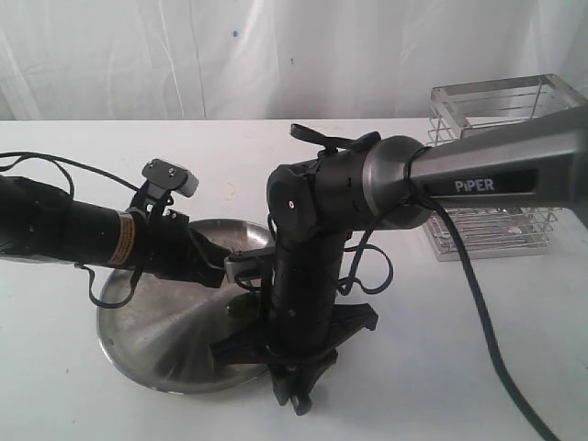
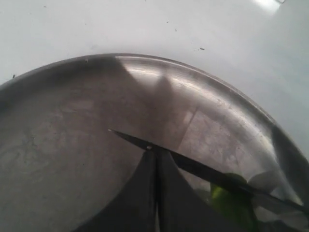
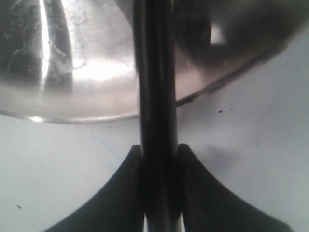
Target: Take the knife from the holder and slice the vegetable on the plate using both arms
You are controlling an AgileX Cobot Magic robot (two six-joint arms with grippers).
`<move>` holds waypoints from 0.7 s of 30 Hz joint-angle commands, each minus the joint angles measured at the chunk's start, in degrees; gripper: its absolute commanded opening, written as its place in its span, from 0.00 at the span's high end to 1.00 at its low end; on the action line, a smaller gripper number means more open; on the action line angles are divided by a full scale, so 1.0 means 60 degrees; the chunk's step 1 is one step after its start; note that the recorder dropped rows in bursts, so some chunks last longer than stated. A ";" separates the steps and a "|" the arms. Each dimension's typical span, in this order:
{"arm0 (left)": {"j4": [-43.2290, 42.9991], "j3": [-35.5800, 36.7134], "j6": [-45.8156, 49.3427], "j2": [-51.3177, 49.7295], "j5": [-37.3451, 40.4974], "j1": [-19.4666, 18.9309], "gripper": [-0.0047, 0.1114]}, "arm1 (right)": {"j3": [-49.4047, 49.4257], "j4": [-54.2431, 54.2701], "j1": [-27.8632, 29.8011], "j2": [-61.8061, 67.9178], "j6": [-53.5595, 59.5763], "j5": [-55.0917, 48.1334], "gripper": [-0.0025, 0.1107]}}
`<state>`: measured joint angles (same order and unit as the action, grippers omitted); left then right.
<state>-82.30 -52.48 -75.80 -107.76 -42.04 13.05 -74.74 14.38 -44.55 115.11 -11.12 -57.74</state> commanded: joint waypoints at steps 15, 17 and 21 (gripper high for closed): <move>0.1329 -0.0049 0.1291 -0.0050 -0.1239 0.0016 0.96 | 0.0020 0.0677 -0.0010 -0.0061 0.0940 -0.0393 0.98; 0.1393 -0.0049 0.1311 -0.0115 -0.1257 0.0036 0.96 | 0.0020 0.0674 -0.0010 -0.0061 0.0962 -0.0393 0.98; 0.1413 -0.0049 0.1360 -0.0305 -0.1273 0.0036 0.96 | 0.0020 0.0674 -0.0010 -0.0061 0.0982 -0.0393 0.98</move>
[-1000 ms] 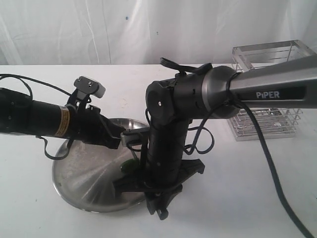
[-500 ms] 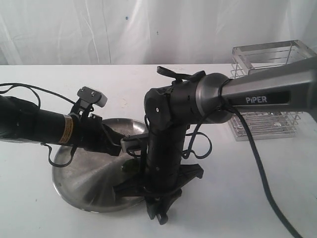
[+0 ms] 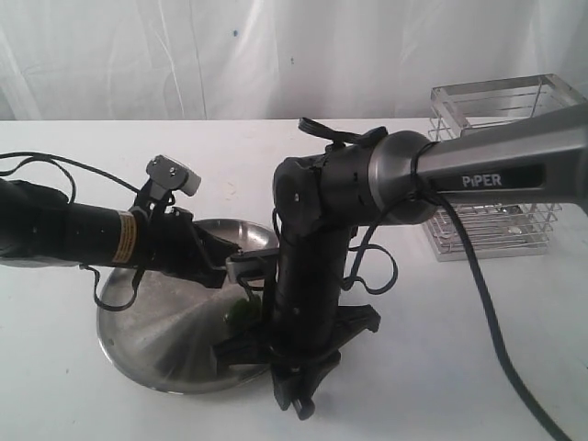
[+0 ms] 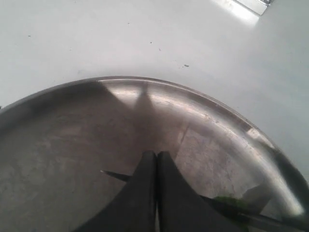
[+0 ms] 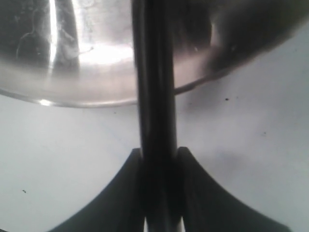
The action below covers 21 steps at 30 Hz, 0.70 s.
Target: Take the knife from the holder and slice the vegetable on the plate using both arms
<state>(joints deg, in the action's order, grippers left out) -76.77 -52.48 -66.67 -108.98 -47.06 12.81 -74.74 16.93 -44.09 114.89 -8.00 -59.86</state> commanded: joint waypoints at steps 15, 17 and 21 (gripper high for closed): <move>0.0359 -0.0049 -0.0763 -0.0903 -0.0625 0.0077 0.96 | 0.0020 0.0249 -0.0087 -0.0024 0.0629 -0.0182 0.98; -0.0465 -0.0049 -0.1607 -0.1046 -0.0689 0.0077 0.96 | 0.0020 0.0211 -0.0087 -0.0024 0.0630 -0.0346 0.98; -0.1489 -0.0049 -0.3004 -0.1065 -0.0714 0.0097 0.96 | 0.0020 0.0175 -0.0087 -0.0024 0.0630 -0.0715 0.98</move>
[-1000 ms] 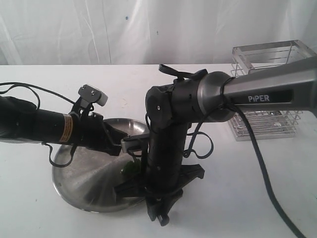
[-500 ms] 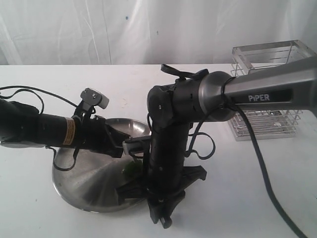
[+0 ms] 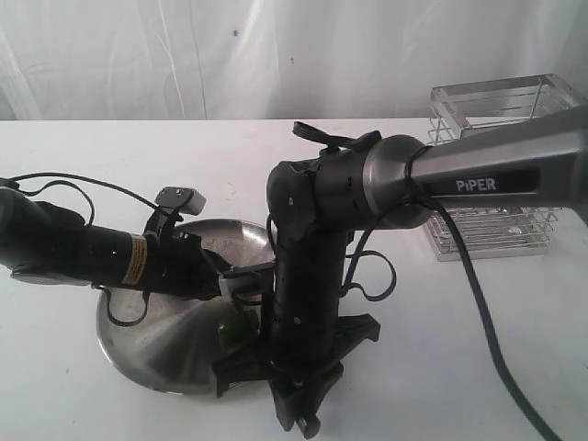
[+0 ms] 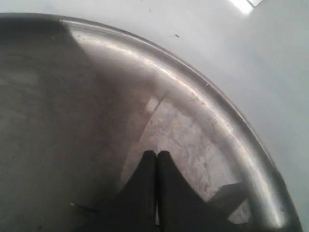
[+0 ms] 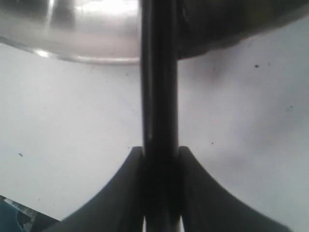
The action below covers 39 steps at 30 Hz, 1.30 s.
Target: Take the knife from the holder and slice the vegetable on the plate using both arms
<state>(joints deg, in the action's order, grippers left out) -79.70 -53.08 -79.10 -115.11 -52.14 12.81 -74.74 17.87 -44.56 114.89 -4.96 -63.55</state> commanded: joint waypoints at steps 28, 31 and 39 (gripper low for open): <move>-0.2435 0.0051 -0.1968 -0.0026 0.0000 0.0951 0.96 | 0.0154 0.0061 -0.0008 -0.0047 0.0370 -0.1069 0.98; -0.2020 0.0051 -0.1436 0.0036 -0.0418 0.0831 0.96 | 0.0468 0.0044 -0.0008 -0.0084 0.0370 -0.1069 0.98; -0.1489 0.0051 -0.1043 0.0796 -0.0576 0.0581 0.96 | 0.0681 0.0044 -0.0008 -0.0304 0.0465 -0.1069 0.98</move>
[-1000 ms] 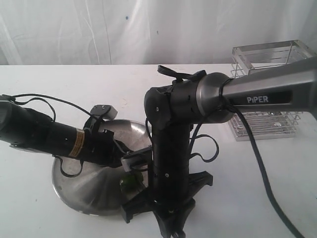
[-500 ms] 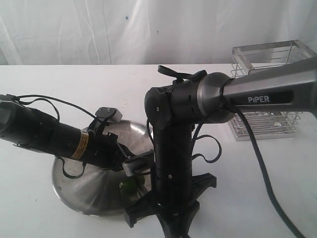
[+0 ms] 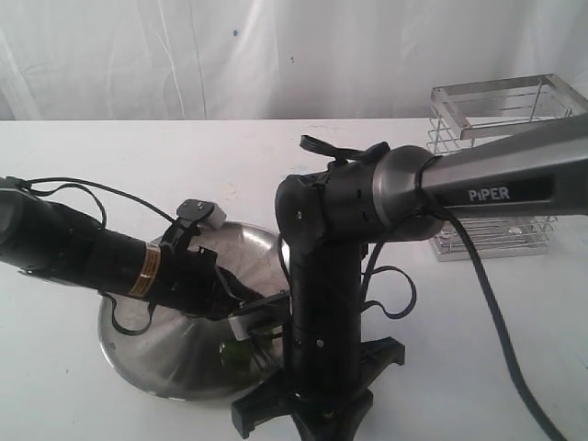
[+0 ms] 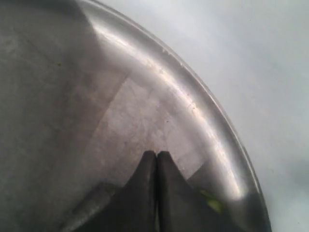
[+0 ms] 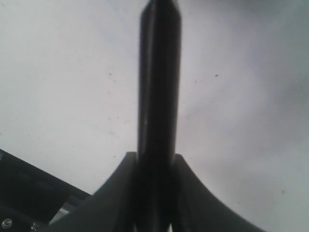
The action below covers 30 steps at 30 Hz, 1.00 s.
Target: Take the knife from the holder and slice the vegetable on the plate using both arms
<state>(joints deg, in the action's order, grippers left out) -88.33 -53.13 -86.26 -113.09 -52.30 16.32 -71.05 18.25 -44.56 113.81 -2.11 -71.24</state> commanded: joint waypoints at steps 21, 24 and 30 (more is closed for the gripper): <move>-0.0228 0.0059 0.0443 0.3208 0.0827 -0.0041 0.96 | -0.0060 -0.0459 0.0011 -0.0395 -0.0093 0.0336 0.98; -0.0645 0.0059 0.0379 0.3631 0.1641 -0.0041 0.96 | -0.0211 -0.0545 0.0011 -0.0395 -0.0093 0.0361 0.98; -0.0921 0.0059 0.0354 0.4083 0.1983 -0.0041 0.96 | -0.0567 -0.1196 0.0011 -0.0395 -0.0093 0.0434 0.98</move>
<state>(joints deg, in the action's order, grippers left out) -91.95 -53.03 -83.85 -90.02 -40.98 16.00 -73.56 13.30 -44.56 112.27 -2.55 -69.17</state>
